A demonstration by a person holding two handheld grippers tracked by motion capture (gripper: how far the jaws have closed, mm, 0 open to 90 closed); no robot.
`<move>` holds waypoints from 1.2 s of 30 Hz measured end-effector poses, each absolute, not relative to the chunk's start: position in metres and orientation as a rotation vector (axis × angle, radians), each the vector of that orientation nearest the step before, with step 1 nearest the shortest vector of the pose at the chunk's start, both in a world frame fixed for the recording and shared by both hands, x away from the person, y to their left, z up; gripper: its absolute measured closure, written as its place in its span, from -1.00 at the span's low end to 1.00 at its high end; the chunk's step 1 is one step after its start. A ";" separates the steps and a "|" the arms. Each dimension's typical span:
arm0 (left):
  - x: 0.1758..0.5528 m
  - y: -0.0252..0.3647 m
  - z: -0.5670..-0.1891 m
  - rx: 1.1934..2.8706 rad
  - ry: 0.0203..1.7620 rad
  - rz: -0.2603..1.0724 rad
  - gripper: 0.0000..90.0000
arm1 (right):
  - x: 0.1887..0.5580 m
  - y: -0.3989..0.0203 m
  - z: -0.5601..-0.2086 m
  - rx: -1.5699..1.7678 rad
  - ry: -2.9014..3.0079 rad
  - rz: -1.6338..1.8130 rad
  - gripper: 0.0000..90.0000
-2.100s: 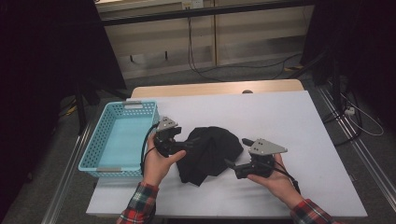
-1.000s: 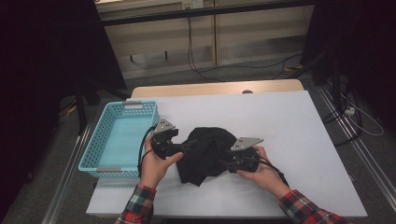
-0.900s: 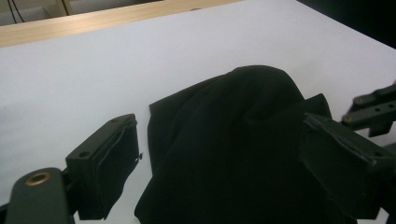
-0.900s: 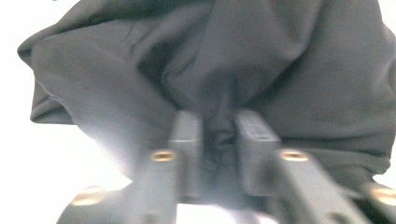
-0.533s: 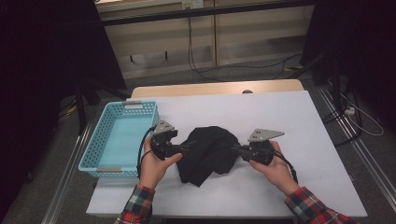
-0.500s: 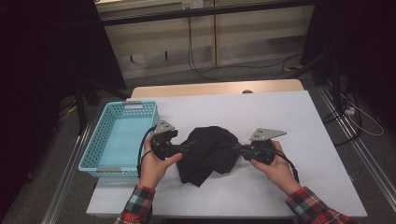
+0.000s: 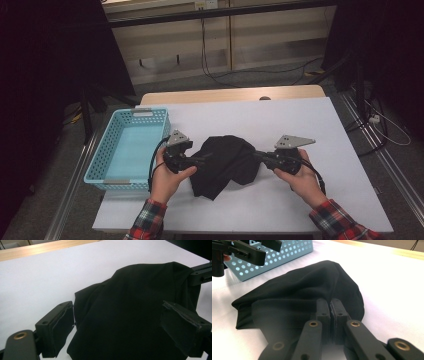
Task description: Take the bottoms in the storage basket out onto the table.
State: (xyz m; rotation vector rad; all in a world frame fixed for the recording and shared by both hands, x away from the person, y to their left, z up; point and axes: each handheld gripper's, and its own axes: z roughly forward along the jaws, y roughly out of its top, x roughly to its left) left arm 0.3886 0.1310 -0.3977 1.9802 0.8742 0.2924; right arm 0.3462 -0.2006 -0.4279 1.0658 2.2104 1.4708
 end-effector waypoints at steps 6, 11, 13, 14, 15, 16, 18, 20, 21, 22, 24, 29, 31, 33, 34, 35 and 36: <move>0.389 0.129 -0.397 1.983 0.859 0.295 -0.72 | 0.346 -0.202 -0.427 1.058 2.209 1.469 0.95; 0.388 0.130 -0.397 1.983 0.858 0.287 -0.72 | 0.345 -0.203 -0.428 1.062 2.212 1.466 0.95; 0.389 0.130 -0.397 1.982 0.857 0.291 -0.72 | 0.344 -0.202 -0.427 1.056 2.214 1.465 0.95; 0.389 0.131 -0.397 1.981 0.859 0.291 -0.72 | 0.344 -0.202 -0.427 1.056 2.214 1.464 0.95; 0.389 0.131 -0.397 1.979 0.859 0.290 -0.72 | 0.344 -0.203 -0.427 1.060 2.214 1.465 0.95; 0.389 0.131 -0.397 1.981 0.857 0.289 -0.72 | 0.344 -0.203 -0.427 1.064 2.212 1.469 0.95; 0.389 0.131 -0.396 1.976 0.854 0.294 -0.72 | 0.344 -0.203 -0.427 1.065 2.206 1.472 0.95; 0.388 0.130 -0.396 1.975 0.852 0.291 -0.72 | 0.344 -0.204 -0.427 1.070 2.205 1.474 0.95; 0.388 0.130 -0.396 1.977 0.852 0.288 -0.72 | 0.344 -0.205 -0.427 1.070 2.201 1.475 0.95; 0.388 0.129 -0.397 1.975 0.854 0.283 -0.72 | 0.344 -0.205 -0.427 1.072 2.198 1.478 0.95; 0.388 0.129 -0.398 1.972 0.847 0.280 -0.72 | 0.345 -0.205 -0.427 1.074 2.199 1.483 0.95; 0.389 0.126 -0.402 1.981 0.824 0.264 -0.72 | 0.349 -0.207 -0.427 1.090 2.183 1.488 0.95; 0.389 0.128 -0.403 1.997 0.817 0.266 -0.72 | 0.351 -0.208 -0.426 1.100 2.166 1.490 0.95; 0.389 0.129 -0.404 1.992 0.824 0.264 -0.72 | 0.352 -0.210 -0.425 1.101 2.156 1.496 0.95; 0.389 0.129 -0.404 1.988 0.830 0.259 -0.72 | 0.351 -0.212 -0.424 1.108 2.149 1.499 0.95; 0.389 0.129 -0.404 1.987 0.830 0.259 -0.72 | 0.351 -0.213 -0.424 1.114 2.144 1.504 0.95; 0.388 0.129 -0.403 1.989 0.831 0.261 -0.72 | 0.350 -0.215 -0.423 1.117 2.137 1.508 0.95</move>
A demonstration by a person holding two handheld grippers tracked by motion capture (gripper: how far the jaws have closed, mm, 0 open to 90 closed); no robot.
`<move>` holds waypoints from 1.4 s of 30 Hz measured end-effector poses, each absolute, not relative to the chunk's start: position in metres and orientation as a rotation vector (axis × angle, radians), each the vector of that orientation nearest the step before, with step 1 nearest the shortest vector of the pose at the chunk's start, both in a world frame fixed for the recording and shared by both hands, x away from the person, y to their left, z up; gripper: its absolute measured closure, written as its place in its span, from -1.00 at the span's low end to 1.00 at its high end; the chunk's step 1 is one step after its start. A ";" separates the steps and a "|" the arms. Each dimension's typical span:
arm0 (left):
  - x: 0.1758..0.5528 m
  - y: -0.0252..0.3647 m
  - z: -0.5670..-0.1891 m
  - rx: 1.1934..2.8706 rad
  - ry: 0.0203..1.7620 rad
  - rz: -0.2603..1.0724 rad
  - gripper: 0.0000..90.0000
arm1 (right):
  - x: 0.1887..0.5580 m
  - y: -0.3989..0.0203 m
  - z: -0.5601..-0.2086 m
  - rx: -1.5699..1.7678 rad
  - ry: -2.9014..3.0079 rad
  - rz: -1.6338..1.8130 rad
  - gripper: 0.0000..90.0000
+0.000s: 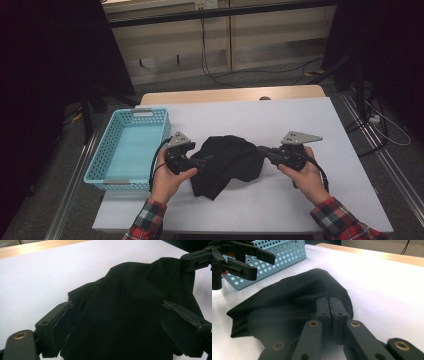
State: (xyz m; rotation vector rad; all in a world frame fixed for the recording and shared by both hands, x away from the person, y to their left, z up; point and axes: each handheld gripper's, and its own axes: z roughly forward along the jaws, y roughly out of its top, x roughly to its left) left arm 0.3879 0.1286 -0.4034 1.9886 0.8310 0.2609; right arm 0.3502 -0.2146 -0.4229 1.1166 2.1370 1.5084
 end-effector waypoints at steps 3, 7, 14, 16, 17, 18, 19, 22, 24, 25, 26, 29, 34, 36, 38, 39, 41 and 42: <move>0.385 0.126 -0.402 1.986 0.822 0.262 -0.72 | 0.348 -0.218 -0.421 1.110 2.135 1.510 0.95; 0.382 0.122 -0.401 1.990 0.806 0.264 -0.72 | 0.347 -0.222 -0.419 1.117 2.116 1.517 0.95; 0.382 0.113 -0.404 2.008 0.768 0.238 -0.71 | 0.346 -0.228 -0.417 1.135 2.080 1.520 0.95; 0.383 0.110 -0.404 2.019 0.744 0.238 -0.70 | 0.345 -0.231 -0.417 1.146 2.073 1.519 0.95; 0.382 0.107 -0.404 2.017 0.739 0.224 -0.68 | 0.345 -0.232 -0.417 1.149 2.067 1.517 0.95; 0.382 0.105 -0.405 2.014 0.733 0.211 -0.65 | 0.345 -0.233 -0.418 1.152 2.060 1.517 0.95; 0.381 0.103 -0.406 2.025 0.718 0.208 -0.64 | 0.345 -0.234 -0.418 1.157 2.056 1.518 0.95; 0.381 0.096 -0.408 2.042 0.693 0.199 -0.64 | 0.344 -0.238 -0.418 1.168 2.041 1.510 0.95; 0.380 0.092 -0.410 2.053 0.680 0.187 -0.62 | 0.343 -0.241 -0.418 1.176 2.036 1.505 0.95; 0.380 0.090 -0.410 2.050 0.676 0.180 -0.61 | 0.343 -0.242 -0.418 1.182 2.027 1.503 0.95; 0.379 0.089 -0.411 2.054 0.664 0.173 -0.58 | 0.342 -0.244 -0.418 1.187 2.023 1.502 0.95; 0.377 0.085 -0.414 2.084 0.630 0.155 -0.42 | 0.341 -0.248 -0.418 1.196 2.006 1.502 0.95; 0.374 0.082 -0.418 2.132 0.591 0.124 0.03 | 0.342 -0.246 -0.418 1.193 2.012 1.502 0.95; 0.374 0.082 -0.421 2.147 0.593 0.113 0.12 | 0.342 -0.245 -0.419 1.192 2.019 1.500 0.95; 0.374 0.083 -0.424 2.169 0.591 0.100 0.19 | 0.343 -0.244 -0.420 1.193 2.019 1.501 0.95; 0.374 0.083 -0.425 2.184 0.584 0.091 0.28 | 0.343 -0.244 -0.420 1.193 2.018 1.501 0.95; 0.374 0.082 -0.426 2.192 0.581 0.094 0.41 | 0.344 -0.244 -0.420 1.193 2.023 1.498 0.95; 0.375 0.082 -0.428 2.192 0.578 0.077 0.52 | 0.344 -0.243 -0.421 1.187 2.027 1.495 0.95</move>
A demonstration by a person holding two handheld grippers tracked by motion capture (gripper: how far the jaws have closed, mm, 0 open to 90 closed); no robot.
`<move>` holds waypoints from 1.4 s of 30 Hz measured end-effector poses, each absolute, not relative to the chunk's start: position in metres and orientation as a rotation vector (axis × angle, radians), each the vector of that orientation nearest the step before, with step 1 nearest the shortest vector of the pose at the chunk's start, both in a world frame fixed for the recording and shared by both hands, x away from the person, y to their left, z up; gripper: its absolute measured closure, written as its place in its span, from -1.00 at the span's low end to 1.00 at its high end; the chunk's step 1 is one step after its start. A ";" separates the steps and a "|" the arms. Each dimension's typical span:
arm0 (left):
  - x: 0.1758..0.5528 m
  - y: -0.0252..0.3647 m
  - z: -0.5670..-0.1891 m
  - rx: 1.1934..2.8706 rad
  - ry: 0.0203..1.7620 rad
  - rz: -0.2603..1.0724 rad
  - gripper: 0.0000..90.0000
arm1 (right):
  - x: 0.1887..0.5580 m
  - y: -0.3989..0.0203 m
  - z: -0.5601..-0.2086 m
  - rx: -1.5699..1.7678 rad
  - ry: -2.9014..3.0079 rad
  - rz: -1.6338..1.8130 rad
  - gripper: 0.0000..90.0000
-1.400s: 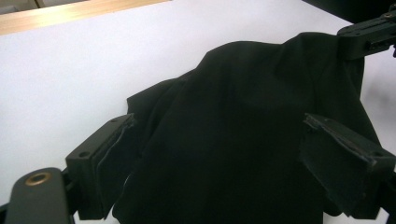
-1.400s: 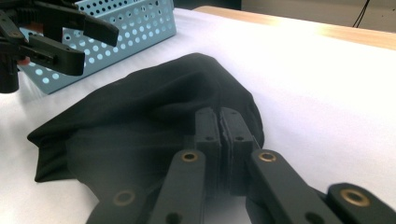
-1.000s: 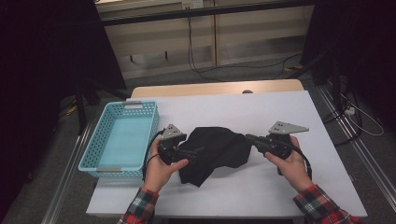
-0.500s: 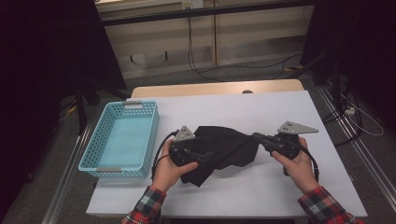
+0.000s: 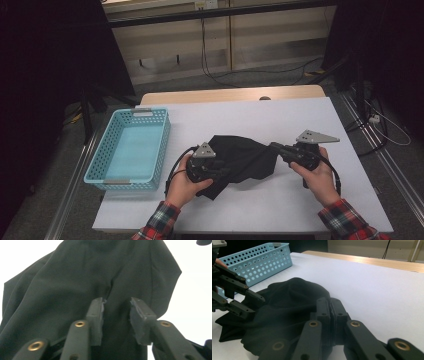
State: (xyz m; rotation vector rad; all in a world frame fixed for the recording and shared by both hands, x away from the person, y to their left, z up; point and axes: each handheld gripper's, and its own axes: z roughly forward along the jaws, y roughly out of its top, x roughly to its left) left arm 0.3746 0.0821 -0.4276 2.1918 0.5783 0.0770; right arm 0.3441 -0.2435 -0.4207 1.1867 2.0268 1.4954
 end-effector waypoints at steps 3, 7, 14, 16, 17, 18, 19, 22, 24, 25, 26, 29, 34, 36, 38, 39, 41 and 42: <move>0.375 0.082 -0.429 2.195 0.582 0.050 0.80 | 0.345 -0.243 -0.421 1.186 2.030 1.489 0.95; 0.378 0.085 -0.422 2.210 0.600 0.058 1.00 | 0.344 -0.243 -0.421 1.188 2.033 1.488 0.95; 0.390 0.105 -0.403 2.135 0.680 0.130 1.00 | 0.343 -0.242 -0.422 1.178 2.062 1.473 0.95; 0.389 0.106 -0.406 2.091 0.677 0.107 0.98 | 0.342 -0.240 -0.422 1.171 2.071 1.469 0.95; 0.388 0.104 -0.408 2.081 0.683 0.124 0.67 | 0.342 -0.239 -0.422 1.168 2.071 1.466 0.95; 0.387 0.100 -0.410 2.093 0.687 0.114 0.37 | 0.342 -0.238 -0.422 1.167 2.071 1.465 0.95; 0.385 0.097 -0.412 2.105 0.673 0.094 0.27 | 0.342 -0.238 -0.422 1.169 2.070 1.466 0.95; 0.379 0.085 -0.419 2.133 0.631 0.074 -0.12 | 0.342 -0.240 -0.423 1.181 2.066 1.464 0.95; 0.375 0.078 -0.423 2.169 0.597 0.074 -0.23 | 0.342 -0.241 -0.424 1.185 2.064 1.464 0.95; 0.374 0.075 -0.425 2.170 0.580 0.072 -0.31 | 0.342 -0.242 -0.424 1.189 2.063 1.465 0.95; 0.373 0.073 -0.427 2.185 0.571 0.074 -0.39 | 0.342 -0.242 -0.424 1.191 2.065 1.462 0.95; 0.372 0.070 -0.437 2.216 0.570 0.088 -0.53 | 0.343 -0.242 -0.425 1.187 2.069 1.460 0.95; 0.372 0.071 -0.446 2.266 0.573 0.081 -0.47 | 0.344 -0.240 -0.426 1.184 2.076 1.453 0.95; 0.372 0.073 -0.447 2.282 0.585 0.101 -0.22 | 0.344 -0.239 -0.426 1.188 2.073 1.448 0.95; 0.374 0.076 -0.445 2.282 0.608 0.103 0.07 | 0.345 -0.239 -0.427 1.188 2.077 1.446 0.95; 0.375 0.077 -0.443 2.276 0.624 0.085 0.19 | 0.345 -0.239 -0.427 1.188 2.078 1.444 0.95; 0.377 0.081 -0.438 2.260 0.651 0.060 0.49 | 0.345 -0.239 -0.428 1.188 2.080 1.442 0.95; 0.378 0.083 -0.435 2.248 0.665 0.053 0.63 | 0.345 -0.239 -0.428 1.188 2.081 1.443 0.95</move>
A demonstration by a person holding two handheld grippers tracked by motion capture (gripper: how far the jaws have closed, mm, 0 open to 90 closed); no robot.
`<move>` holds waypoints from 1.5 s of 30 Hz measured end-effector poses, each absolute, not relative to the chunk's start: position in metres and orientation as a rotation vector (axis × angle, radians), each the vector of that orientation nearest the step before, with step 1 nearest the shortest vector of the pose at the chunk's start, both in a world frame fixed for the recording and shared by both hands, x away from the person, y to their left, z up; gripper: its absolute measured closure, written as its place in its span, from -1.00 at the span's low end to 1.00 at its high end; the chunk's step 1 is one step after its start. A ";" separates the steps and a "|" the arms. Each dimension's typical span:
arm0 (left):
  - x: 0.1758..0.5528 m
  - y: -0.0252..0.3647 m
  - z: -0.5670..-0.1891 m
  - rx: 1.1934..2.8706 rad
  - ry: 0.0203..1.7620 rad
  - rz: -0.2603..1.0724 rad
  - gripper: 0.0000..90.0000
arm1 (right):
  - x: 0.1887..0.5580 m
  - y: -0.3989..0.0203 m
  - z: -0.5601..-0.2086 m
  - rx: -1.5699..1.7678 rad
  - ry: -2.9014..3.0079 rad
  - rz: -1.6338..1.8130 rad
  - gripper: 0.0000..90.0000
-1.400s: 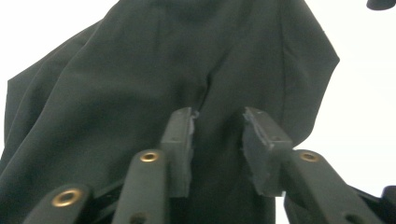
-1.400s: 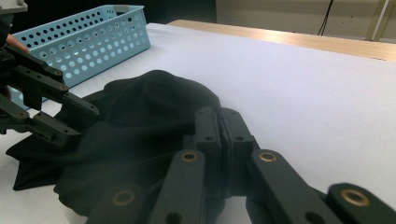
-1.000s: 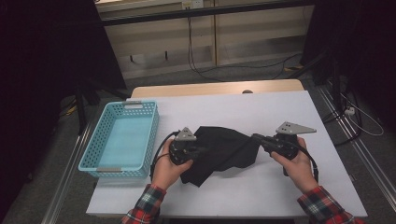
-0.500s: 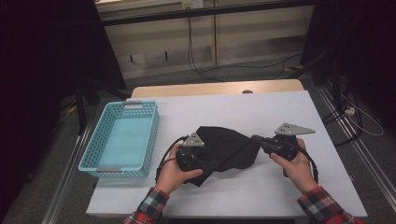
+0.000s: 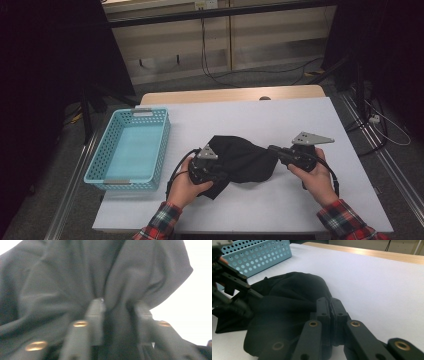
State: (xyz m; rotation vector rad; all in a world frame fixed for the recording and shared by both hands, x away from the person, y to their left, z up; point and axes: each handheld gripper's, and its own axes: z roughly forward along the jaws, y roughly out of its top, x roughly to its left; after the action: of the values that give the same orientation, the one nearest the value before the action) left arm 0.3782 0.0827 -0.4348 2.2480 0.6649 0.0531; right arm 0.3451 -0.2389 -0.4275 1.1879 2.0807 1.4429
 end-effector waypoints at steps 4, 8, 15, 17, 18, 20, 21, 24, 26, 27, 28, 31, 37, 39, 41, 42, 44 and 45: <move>0.384 0.092 -0.420 2.188 0.690 0.032 0.72 | 0.345 -0.239 -0.427 1.186 2.084 1.439 0.95; 0.391 0.104 -0.405 2.113 0.720 0.058 0.92 | 0.344 -0.239 -0.428 1.190 2.082 1.446 0.93; 0.401 0.105 -0.406 2.079 0.766 0.114 0.93 | 0.342 -0.227 -0.429 1.134 2.134 1.418 0.87; 0.404 0.107 -0.407 2.067 0.786 0.132 0.93 | 0.341 -0.225 -0.429 1.115 2.151 1.426 0.78; 0.405 0.109 -0.406 2.060 0.796 0.131 0.93 | 0.340 -0.224 -0.429 1.099 2.154 1.433 0.73; 0.407 0.112 -0.407 2.052 0.808 0.134 0.93 | 0.339 -0.222 -0.428 1.080 2.163 1.440 0.57; 0.406 0.113 -0.406 2.058 0.813 0.131 0.93 | 0.337 -0.221 -0.427 1.072 2.164 1.433 0.55; 0.406 0.115 -0.406 2.061 0.816 0.134 0.93 | 0.333 -0.217 -0.425 1.031 2.172 1.452 0.41; 0.406 0.115 -0.405 2.059 0.823 0.147 0.93 | 0.330 -0.214 -0.423 1.005 2.170 1.444 0.35; 0.406 0.116 -0.405 2.056 0.824 0.145 0.93 | 0.329 -0.213 -0.423 0.991 2.176 1.449 0.30; 0.406 0.117 -0.405 2.054 0.824 0.150 0.93 | 0.329 -0.212 -0.422 0.988 2.180 1.450 0.24; 0.406 0.118 -0.405 2.052 0.834 0.148 0.93 | 0.327 -0.209 -0.422 0.988 2.195 1.470 0.16; 0.406 0.119 -0.407 2.058 0.836 0.153 0.93 | 0.324 -0.206 -0.419 0.975 2.174 1.489 -0.10; 0.406 0.119 -0.407 2.060 0.839 0.157 0.93 | 0.323 -0.206 -0.418 0.960 2.175 1.502 -0.11; 0.406 0.120 -0.407 2.062 0.839 0.167 0.93 | 0.323 -0.205 -0.417 0.954 2.182 1.509 -0.12; 0.406 0.120 -0.406 2.063 0.846 0.172 0.93 | 0.323 -0.205 -0.417 0.952 2.184 1.504 -0.12; 0.407 0.123 -0.404 2.054 0.857 0.190 0.93 | 0.323 -0.205 -0.418 0.953 2.194 1.501 -0.12; 0.407 0.125 -0.402 2.041 0.869 0.194 0.93 | 0.323 -0.206 -0.418 0.958 2.196 1.502 -0.12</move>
State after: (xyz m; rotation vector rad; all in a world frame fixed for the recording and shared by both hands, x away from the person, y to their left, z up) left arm 0.4069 0.1250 -0.4023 2.0412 0.8692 0.1942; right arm 0.3232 -0.2057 -0.4181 0.9584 2.1955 1.5016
